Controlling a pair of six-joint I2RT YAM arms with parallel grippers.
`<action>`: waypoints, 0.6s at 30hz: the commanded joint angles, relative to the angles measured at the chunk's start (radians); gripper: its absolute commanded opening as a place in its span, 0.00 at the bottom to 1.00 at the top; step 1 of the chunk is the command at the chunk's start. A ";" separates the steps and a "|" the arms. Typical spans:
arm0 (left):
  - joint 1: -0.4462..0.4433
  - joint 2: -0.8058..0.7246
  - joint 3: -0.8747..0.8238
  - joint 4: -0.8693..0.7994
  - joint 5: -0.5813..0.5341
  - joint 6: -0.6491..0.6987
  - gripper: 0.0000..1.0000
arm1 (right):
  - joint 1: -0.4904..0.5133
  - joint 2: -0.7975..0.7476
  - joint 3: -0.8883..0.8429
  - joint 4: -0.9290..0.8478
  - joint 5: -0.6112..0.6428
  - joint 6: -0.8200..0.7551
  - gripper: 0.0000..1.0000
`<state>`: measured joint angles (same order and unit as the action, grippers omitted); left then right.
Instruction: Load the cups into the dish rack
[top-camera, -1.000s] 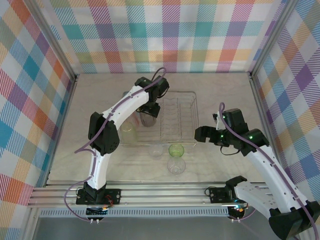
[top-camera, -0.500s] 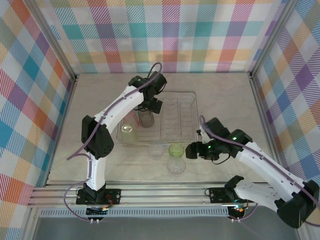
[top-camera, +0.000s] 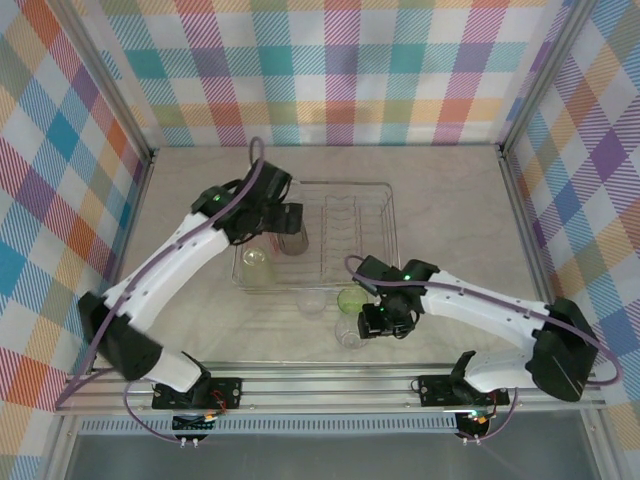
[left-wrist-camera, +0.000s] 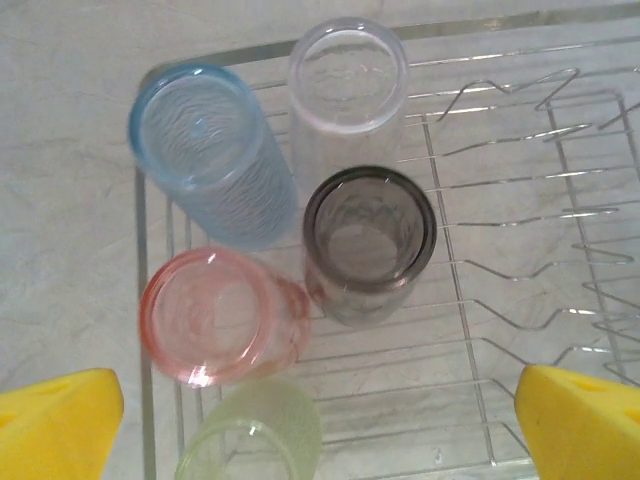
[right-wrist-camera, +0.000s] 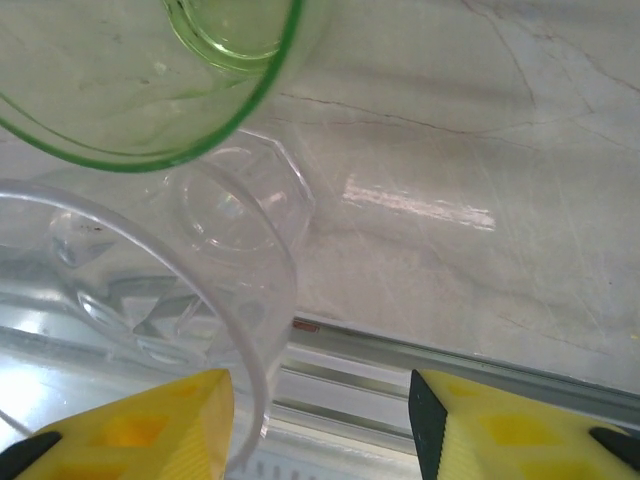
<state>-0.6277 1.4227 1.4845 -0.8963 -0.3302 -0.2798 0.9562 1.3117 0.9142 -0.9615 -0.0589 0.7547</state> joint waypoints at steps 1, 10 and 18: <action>-0.006 -0.136 -0.137 0.133 0.022 -0.092 1.00 | 0.016 0.027 0.066 0.001 0.040 0.023 0.50; -0.006 -0.380 -0.441 0.252 0.095 -0.201 1.00 | 0.021 0.116 0.108 0.014 0.091 0.014 0.48; -0.006 -0.532 -0.561 0.287 0.115 -0.240 1.00 | 0.026 0.129 0.098 0.010 0.116 0.024 0.35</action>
<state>-0.6277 0.9394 0.9440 -0.6598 -0.2272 -0.4866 0.9730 1.4311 1.0035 -0.9386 0.0380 0.7689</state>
